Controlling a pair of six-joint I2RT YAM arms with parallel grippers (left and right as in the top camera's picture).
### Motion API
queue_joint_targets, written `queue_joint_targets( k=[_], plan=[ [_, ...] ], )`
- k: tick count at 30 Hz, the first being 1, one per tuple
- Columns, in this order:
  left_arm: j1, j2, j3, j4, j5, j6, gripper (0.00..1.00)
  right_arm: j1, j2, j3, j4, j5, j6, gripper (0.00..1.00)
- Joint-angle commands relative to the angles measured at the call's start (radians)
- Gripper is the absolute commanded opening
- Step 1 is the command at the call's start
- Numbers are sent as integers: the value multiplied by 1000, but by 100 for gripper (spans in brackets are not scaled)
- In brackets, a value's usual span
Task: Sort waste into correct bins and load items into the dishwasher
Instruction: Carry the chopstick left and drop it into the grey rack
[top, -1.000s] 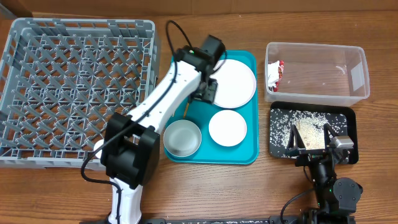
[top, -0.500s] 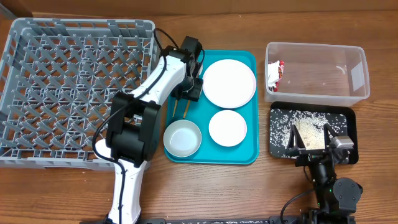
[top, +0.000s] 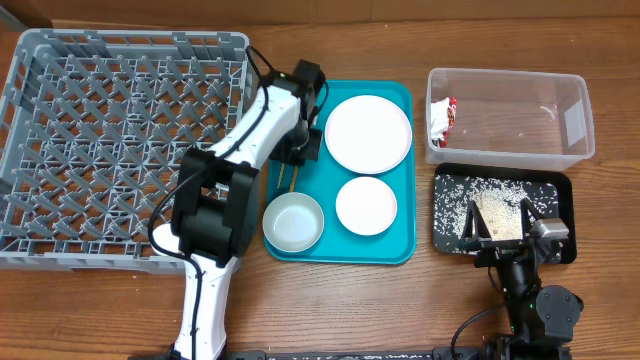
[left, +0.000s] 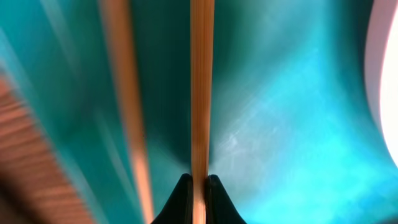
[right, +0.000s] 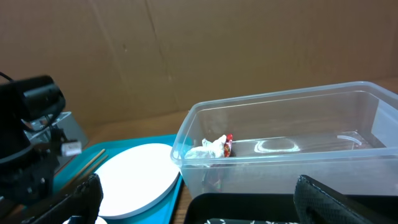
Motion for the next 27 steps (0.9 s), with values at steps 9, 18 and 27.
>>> queue_joint_targets(
  k=[9, 18, 27],
  plan=[
    [124, -139, 254, -211, 65, 3, 4, -4, -11, -10, 8, 5, -7, 100],
    [245, -160, 236, -301, -62, 43, 4, -4, -11, -10, 8, 5, -7, 100],
    [302, -159, 166, -207, -62, 156, 5, -4, -11, -10, 8, 5, -7, 100]
  ],
)
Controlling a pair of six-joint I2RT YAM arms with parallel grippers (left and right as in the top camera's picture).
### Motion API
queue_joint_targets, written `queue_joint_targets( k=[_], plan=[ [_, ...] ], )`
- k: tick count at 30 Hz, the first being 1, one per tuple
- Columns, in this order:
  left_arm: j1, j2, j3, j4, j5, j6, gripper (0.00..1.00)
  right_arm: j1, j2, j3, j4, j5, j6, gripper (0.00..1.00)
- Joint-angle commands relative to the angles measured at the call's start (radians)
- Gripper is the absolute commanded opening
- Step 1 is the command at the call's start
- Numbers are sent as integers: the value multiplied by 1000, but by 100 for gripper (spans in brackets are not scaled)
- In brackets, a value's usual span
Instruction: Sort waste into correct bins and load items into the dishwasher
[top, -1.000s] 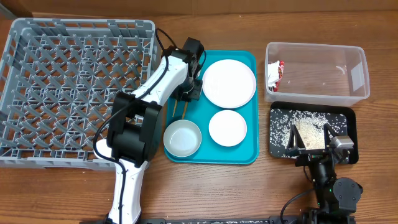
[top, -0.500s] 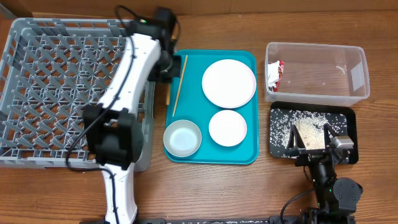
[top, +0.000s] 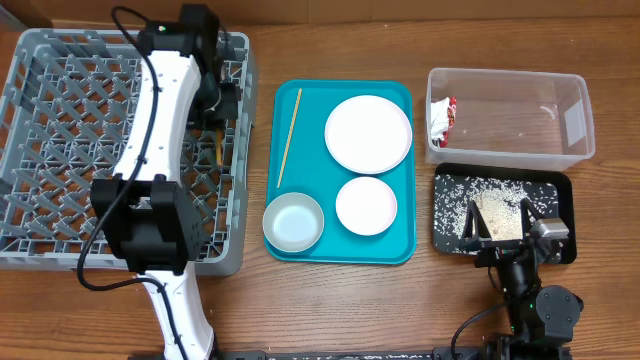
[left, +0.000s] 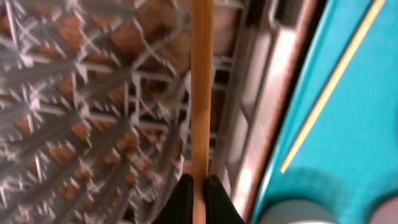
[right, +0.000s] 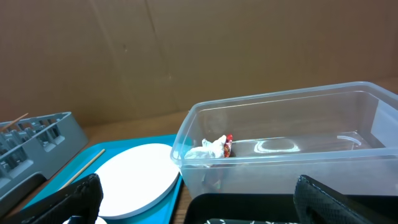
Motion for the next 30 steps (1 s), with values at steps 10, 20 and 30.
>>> queue_joint_targets(
  k=[10, 20, 30],
  plan=[
    [0, -12, -91, 32, 43, 147, 43, -4, -11, -10, 7, 5, -7, 100],
    [-70, -13, 26, -23, 235, 134, 97, -4, -11, -10, 7, 5, -7, 100],
    [-214, 85, 22, 98, 3, 74, 44, -4, -11, -10, 7, 5, -7, 100]
  ],
)
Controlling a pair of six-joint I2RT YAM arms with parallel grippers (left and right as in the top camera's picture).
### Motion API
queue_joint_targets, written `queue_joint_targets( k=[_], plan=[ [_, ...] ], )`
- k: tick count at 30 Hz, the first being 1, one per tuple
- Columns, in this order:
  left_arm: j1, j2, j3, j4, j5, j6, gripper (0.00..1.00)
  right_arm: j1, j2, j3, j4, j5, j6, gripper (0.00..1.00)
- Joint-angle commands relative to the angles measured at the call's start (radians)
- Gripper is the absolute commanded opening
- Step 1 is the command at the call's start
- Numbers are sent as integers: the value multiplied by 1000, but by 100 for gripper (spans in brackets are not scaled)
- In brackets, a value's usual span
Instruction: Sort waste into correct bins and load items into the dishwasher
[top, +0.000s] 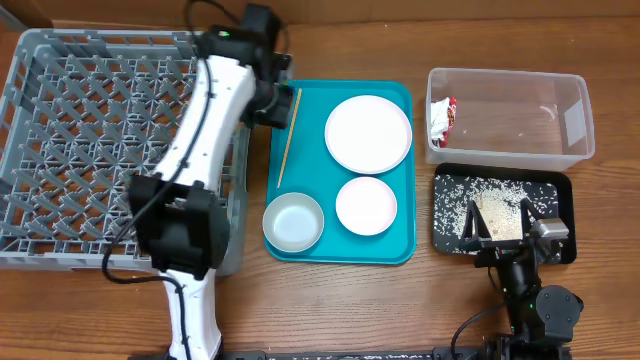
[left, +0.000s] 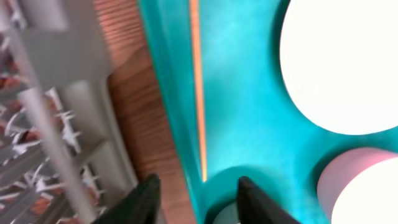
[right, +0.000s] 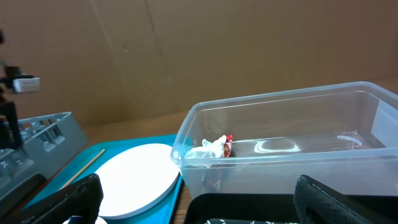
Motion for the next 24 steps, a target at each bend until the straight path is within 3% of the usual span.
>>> queue_joint_targets(
  k=[1, 4, 8, 10, 15, 18, 24],
  plan=[
    [-2, 87, 12, 11, -80, -50, 49, -4, -11, -10, 7, 5, -8, 100],
    [-3, 158, 12, 30, -64, -50, 48, -4, -11, -10, 7, 5, -8, 100],
    [-3, 253, 12, 48, 8, -25, 38, -4, -11, -10, 7, 5, -8, 100],
    [-7, 289, 12, 51, 41, -6, 38, -4, -11, -10, 7, 5, -8, 100],
    [-17, 323, 12, 50, 35, -4, 29, -4, -11, -10, 7, 5, -8, 100],
    [-17, 318, 12, 48, 28, -7, 4, -4, -11, -10, 7, 5, -8, 100],
    [-8, 291, 77, -29, 42, -71, 4, -4, -11, -10, 7, 5, -8, 100]
  ],
)
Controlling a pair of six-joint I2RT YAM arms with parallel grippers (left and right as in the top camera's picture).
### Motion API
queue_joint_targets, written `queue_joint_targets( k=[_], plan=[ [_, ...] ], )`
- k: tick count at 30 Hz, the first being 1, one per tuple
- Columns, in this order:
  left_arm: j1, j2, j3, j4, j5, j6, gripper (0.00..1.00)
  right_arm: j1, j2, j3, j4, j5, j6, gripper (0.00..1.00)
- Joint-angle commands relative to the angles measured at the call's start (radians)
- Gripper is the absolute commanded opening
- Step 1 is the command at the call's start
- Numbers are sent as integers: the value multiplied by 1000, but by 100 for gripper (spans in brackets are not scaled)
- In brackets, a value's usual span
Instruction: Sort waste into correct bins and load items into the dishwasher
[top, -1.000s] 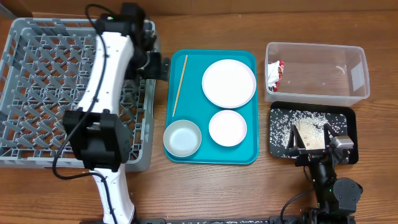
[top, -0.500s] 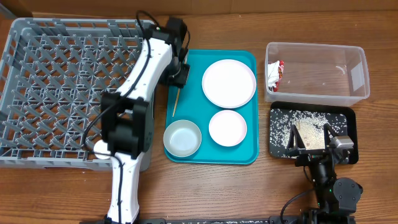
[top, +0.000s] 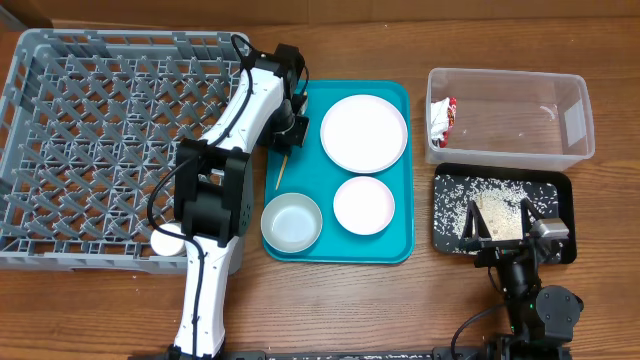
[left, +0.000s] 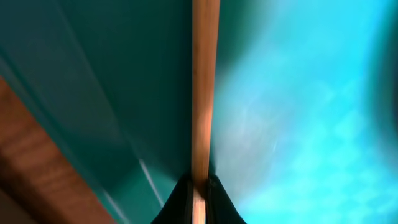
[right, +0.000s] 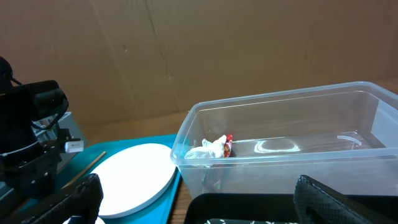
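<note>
My left gripper (top: 288, 134) is down at the left side of the teal tray (top: 398, 252), shut on a wooden chopstick (top: 281, 170). In the left wrist view the chopstick (left: 203, 87) runs straight up from between the closed fingertips, with my left gripper (left: 199, 186) just above the tray floor. On the tray are a large white plate (top: 364, 133), a small plate (top: 361, 205) and a bowl (top: 292, 222). The grey dish rack (top: 110, 130) stands to the left. My right gripper (top: 500, 236) rests open over the black tray of rice (top: 552, 192).
At the back right stands a clear bin (top: 505, 115) with a crumpled wrapper (top: 441, 118) inside; the right wrist view shows the bin (right: 286, 134) too. The left arm's links lie across the rack's right edge. A cardboard wall stands behind the table.
The left gripper was open above the tray's left edge, with the chopstick lying on the tray. Now it is low on the tray and shut on that chopstick. The right arm has not moved.
First the left gripper was shut on one chopstick on the tray, a second lying beside it. Then it held that chopstick over the rack's far right part. Then it was open and empty over the tray's edge. Now it grips the second chopstick.
</note>
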Motion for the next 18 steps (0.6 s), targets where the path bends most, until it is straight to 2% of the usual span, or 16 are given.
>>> queue_joint_targets(
  k=[1, 5, 9, 13, 18],
  plan=[
    [10, -5, 79, -51, 26, -51, 4, -4, -10, -10, 7, 5, -7, 100],
    [49, -116, 137, -124, 37, -96, 4, -4, -10, -10, 7, 5, -7, 100],
    [153, -290, 136, -176, 25, -88, 4, -4, -10, -10, 7, 5, -7, 100],
    [212, -315, 135, -216, -28, -44, 4, -4, -10, -10, 7, 5, -7, 100],
    [247, -288, 63, -213, -38, 35, 10, -4, -10, -10, 7, 5, -7, 100]
  ],
)
